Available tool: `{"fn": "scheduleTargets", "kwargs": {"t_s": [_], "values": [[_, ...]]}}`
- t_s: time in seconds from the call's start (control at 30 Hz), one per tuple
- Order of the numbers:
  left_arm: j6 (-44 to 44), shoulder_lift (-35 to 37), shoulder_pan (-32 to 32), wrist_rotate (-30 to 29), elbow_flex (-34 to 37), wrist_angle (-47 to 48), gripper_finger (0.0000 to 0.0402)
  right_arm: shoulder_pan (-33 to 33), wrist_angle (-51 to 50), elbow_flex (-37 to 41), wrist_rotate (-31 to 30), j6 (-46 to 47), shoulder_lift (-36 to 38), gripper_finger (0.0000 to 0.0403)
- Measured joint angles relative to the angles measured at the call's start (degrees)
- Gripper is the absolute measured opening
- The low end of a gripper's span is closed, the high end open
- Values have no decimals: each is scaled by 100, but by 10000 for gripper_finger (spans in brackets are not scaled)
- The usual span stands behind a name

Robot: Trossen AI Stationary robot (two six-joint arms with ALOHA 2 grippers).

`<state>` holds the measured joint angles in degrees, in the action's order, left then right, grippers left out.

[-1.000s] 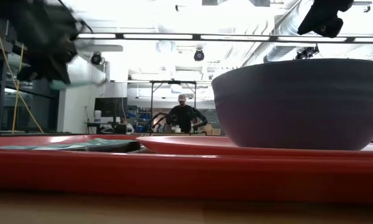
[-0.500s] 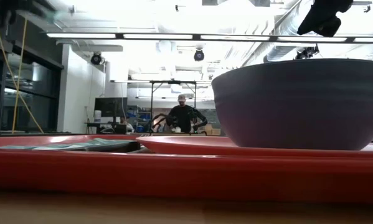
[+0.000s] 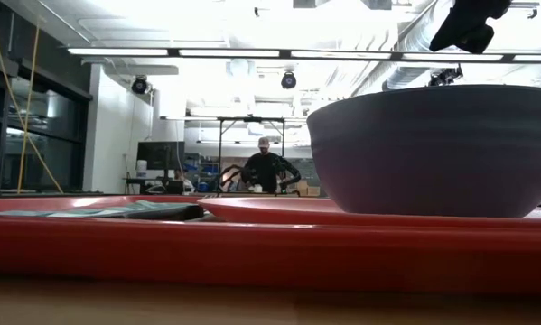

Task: Set up tray
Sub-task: Put the green spoon beside the green patterned fork on top of the blue napkin on the red tray

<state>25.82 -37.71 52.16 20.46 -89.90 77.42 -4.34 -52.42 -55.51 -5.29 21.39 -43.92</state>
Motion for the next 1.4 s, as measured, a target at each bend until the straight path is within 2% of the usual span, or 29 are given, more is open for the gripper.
{"fn": "scheduleTargets", "kwargs": {"t_s": [0.27,0.6,0.83,1.0,1.07,1.13,1.2,1.3,1.4], "values": [[-619,-668,-4,637,-73,-74,69,0,0,0,-31,68,0,0],[-502,-690,-4,997,-75,-1196,69,0,0,0,-33,188,2,0],[-502,-870,-17,1638,-75,-2344,69,0,-1,0,-36,225,0,0],[-519,-1023,-616,1602,-73,-2727,69,-1,0,0,-27,321,0,0],[-499,-1140,-1110,1422,-73,-3107,69,-2,0,0,-23,323,1,0],[-381,-1324,-1785,872,-75,-3423,69,-2,-1,0,-33,322,0,0],[-466,-1657,-2692,166,-86,-3591,69,-1,-1,0,-33,323,0,0],[-608,-2326,-4204,-1327,-84,-3575,69,0,-2,0,-27,395,0,0],[-572,-2937,-5140,-2468,-27,-3467,69,0,-2,0,-18,407,0,0]]}}
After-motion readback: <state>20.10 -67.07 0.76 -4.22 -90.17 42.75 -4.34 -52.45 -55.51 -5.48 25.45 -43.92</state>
